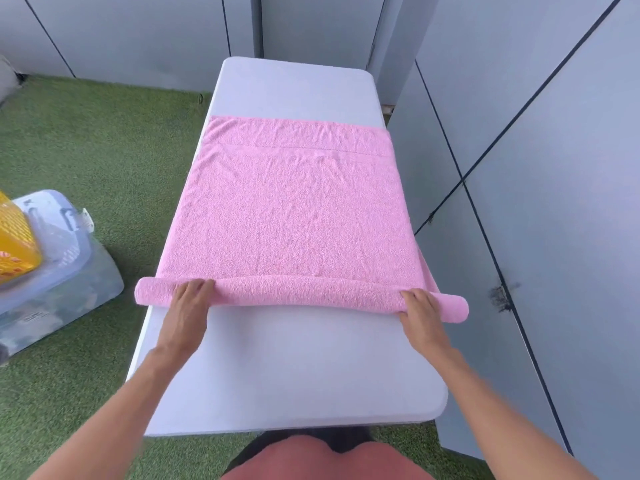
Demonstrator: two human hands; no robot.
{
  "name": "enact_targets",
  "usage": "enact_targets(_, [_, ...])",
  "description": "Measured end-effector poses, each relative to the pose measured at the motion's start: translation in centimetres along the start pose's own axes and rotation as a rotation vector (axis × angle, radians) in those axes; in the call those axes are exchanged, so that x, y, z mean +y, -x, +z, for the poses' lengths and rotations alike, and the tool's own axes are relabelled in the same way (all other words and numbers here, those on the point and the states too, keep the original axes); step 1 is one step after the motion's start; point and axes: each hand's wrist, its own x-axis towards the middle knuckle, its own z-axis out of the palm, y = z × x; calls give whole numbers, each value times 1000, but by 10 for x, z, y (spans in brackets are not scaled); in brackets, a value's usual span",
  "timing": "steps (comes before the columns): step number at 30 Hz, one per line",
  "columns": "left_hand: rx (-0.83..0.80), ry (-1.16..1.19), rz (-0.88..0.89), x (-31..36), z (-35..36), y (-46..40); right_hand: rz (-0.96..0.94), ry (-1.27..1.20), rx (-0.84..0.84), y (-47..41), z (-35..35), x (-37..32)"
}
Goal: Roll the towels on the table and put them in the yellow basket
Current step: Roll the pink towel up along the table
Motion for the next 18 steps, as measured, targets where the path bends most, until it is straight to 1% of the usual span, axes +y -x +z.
enact_targets(3, [-76, -63, -24, -7, -10, -8, -50, 68, -123, 1, -15, 2])
enact_targets(5, [-157, -102, -33, -7, -17, -4, -83, 110, -290, 10, -30, 1])
enact_targets(8, [-446, -159, -47, -7, -34, -2, -38, 59, -585, 19, -50, 4])
enact_targets(9, [-506, -130, -58, -8, -40, -5, 0, 7, -629, 18, -54, 7])
enact_targets(10, [-531, -70, -74, -9, -46, -8, 37, -71, -625, 17, -56, 8])
enact_targets(11, [-521, 15, -108, -10, -49, -12, 64, -178, -566, 14, -55, 9])
enact_targets(12, [-462, 100, -145, -10, -50, -14, 76, -277, -464, 13, -53, 9])
enact_targets(13, [-361, 159, -163, -9, -50, -14, 79, -325, -328, 14, -49, 7])
enact_targets(14, [-210, 156, -155, -7, -49, -11, 76, -299, -172, 16, -44, 4])
enact_targets(15, [-61, 69, -111, -6, -45, -8, 80, -212, -18, 19, -38, 1])
enact_targets(16, [36, -30, -50, -5, -39, -2, 83, -105, 107, 24, -32, -3])
enact_targets(17, [109, -85, 13, -3, -33, 8, 81, -14, 195, 31, -25, -6])
enact_targets(18, [145, -85, 57, -1, -26, 18, 68, 45, 227, 38, -17, -9])
